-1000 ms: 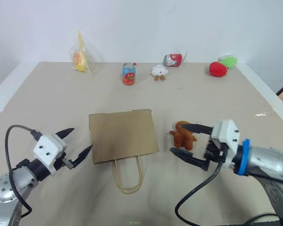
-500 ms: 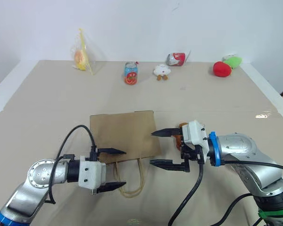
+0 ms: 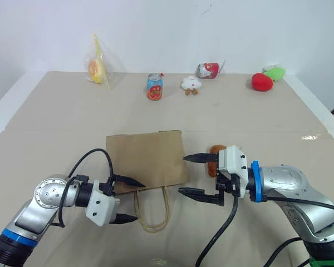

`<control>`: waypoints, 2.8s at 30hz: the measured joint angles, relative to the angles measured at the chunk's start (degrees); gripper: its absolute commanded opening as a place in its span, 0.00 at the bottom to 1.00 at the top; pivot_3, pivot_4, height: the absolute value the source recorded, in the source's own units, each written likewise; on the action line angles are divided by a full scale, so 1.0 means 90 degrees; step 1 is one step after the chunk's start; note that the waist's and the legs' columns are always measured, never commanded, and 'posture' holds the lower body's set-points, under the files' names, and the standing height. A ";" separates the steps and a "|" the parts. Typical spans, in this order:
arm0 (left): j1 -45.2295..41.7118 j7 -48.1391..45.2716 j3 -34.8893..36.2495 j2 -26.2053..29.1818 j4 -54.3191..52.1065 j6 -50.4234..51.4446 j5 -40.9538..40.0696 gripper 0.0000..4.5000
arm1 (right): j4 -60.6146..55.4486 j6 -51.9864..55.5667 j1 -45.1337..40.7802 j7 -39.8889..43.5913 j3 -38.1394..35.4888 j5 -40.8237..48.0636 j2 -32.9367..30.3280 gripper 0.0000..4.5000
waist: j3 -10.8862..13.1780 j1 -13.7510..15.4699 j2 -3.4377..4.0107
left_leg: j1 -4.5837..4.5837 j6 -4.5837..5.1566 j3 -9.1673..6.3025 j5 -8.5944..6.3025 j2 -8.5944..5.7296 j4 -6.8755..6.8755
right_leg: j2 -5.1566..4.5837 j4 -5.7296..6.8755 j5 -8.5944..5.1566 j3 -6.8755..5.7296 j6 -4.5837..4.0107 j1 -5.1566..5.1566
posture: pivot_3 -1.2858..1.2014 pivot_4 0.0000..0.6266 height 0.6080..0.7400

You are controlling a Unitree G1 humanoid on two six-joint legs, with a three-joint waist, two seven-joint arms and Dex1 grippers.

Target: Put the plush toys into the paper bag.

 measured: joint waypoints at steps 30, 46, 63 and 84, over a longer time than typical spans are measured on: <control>-0.0678 0.0070 -0.0420 -0.0459 0.0182 0.0503 -0.0582 0.02 | -0.0124 0.0227 -0.0081 0.0205 0.0030 0.0468 0.0020 1.00 | 0.0000 -0.0017 0.0000 | -0.0001 0.0002 -0.0001 0.0002 0.0000 0.0019 | 0.0003 0.0006 0.0008 0.0003 0.0013 0.0004 | 0.52 0.24 1.00; -0.1296 0.0777 0.0159 -0.0754 -0.0242 0.2235 -0.1697 0.00 | -0.0063 0.0604 -0.0278 0.0228 -0.0320 0.0819 -0.0244 0.22 | 0.0000 -0.0016 -0.0001 | -0.0004 0.0003 -0.0005 0.0002 -0.0001 0.0034 | 0.0005 0.0012 0.0012 0.0004 0.0018 0.0006 | 0.52 0.24 1.00; -0.1600 0.1697 0.0524 -0.1142 -0.0524 0.3316 -0.1897 0.00 | 0.0301 0.0800 -0.0698 -0.0273 0.0132 0.0543 0.0242 0.01 | 0.0000 -0.0015 -0.0001 | -0.0005 0.0004 -0.0004 0.0004 -0.0002 0.0052 | 0.0005 0.0017 0.0022 0.0010 0.0019 0.0008 | 0.52 0.24 1.00; -0.1770 0.2680 0.0682 -0.1807 -0.0856 0.4281 -0.2077 0.00 | 0.1774 0.0071 -0.1420 -0.1819 0.1248 -0.1273 0.2094 0.01 | -0.0002 -0.0024 -0.0003 | -0.0016 0.0002 -0.0005 0.0008 -0.0003 0.0063 | 0.0007 0.0022 0.0030 0.0014 0.0022 0.0002 | 0.52 0.24 1.00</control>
